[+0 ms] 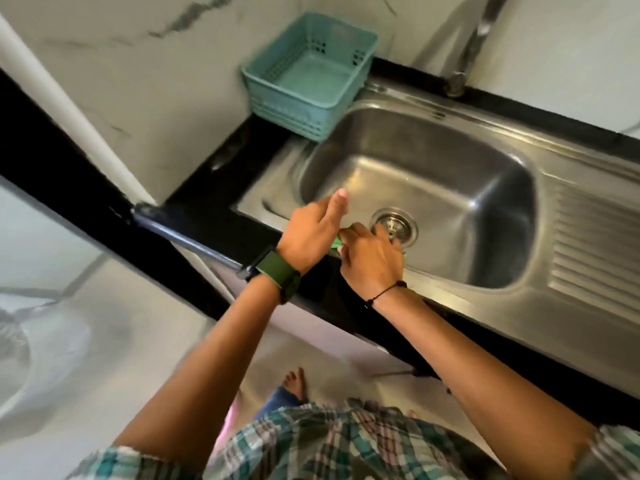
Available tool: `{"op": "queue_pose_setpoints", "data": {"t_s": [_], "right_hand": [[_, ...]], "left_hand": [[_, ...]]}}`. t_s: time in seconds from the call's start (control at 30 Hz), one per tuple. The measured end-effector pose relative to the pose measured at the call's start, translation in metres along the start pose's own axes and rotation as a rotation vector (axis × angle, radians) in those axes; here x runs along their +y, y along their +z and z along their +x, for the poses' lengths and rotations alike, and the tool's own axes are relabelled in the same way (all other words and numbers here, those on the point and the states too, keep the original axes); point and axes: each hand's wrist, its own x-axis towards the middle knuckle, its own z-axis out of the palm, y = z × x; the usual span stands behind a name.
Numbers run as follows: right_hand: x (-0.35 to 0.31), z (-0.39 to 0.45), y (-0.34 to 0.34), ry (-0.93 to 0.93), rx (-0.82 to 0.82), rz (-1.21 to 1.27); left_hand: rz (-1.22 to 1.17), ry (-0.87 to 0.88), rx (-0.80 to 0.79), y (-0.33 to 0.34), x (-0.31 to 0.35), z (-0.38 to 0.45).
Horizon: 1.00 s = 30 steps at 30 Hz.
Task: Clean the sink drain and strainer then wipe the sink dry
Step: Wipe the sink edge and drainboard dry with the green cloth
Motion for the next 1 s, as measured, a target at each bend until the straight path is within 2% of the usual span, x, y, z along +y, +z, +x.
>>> {"op": "queue_pose_setpoints", "data": {"t_s": [0.13, 0.23, 0.27, 0.33, 0.4, 0.47, 0.5, 0.57, 0.63, 0.7, 0.77, 0.83, 0.9, 1.0], "right_hand": [[-0.069, 0.042, 0.009, -0.039, -0.055, 0.057], [-0.088, 0.072, 0.005, -0.088, -0.124, 0.175], [-0.087, 0.081, 0.0, -0.072, -0.137, 0.305], [-0.08, 0.095, -0.014, 0.061, -0.12, 0.743], [-0.069, 0.107, -0.032, 0.249, -0.075, 1.169], [-0.057, 0.124, -0.054, 0.388, -0.112, 1.524], [-0.05, 0.136, -0.067, 0.412, -0.176, 1.665], [-0.04, 0.162, -0.095, 0.37, -0.272, 1.786], [-0.034, 0.188, -0.122, 0.265, -0.228, 1.767], [-0.035, 0.214, -0.142, 0.179, -0.103, 1.635], [-0.038, 0.242, -0.152, 0.093, 0.041, 1.324], [-0.043, 0.268, -0.152, 0.029, 0.14, 0.882], [-0.054, 0.283, -0.143, -0.04, 0.099, 0.554], [-0.069, 0.282, -0.118, -0.243, -0.235, 0.246]], "left_hand": [[-0.039, -0.014, 0.132, -0.038, -0.017, 0.003], [-0.057, 0.013, 0.258, -0.052, -0.024, 0.0], [-0.053, 0.029, 0.305, -0.056, -0.025, -0.001], [-0.064, 0.04, 0.385, -0.063, -0.024, -0.001], [-0.064, 0.045, 0.403, -0.068, -0.019, 0.004], [-0.059, 0.048, 0.403, -0.072, -0.009, 0.013], [-0.053, 0.05, 0.401, -0.074, -0.002, 0.018], [-0.029, 0.073, 0.388, -0.078, 0.016, 0.029], [0.02, 0.117, 0.38, -0.083, 0.037, 0.044], [0.039, 0.146, 0.399, -0.088, 0.056, 0.059], [0.014, 0.151, 0.415, -0.093, 0.071, 0.073], [0.011, 0.147, 0.423, -0.096, 0.08, 0.087], [0.016, 0.139, 0.434, -0.098, 0.085, 0.099], [0.009, 0.123, 0.447, -0.1, 0.087, 0.116]]}}
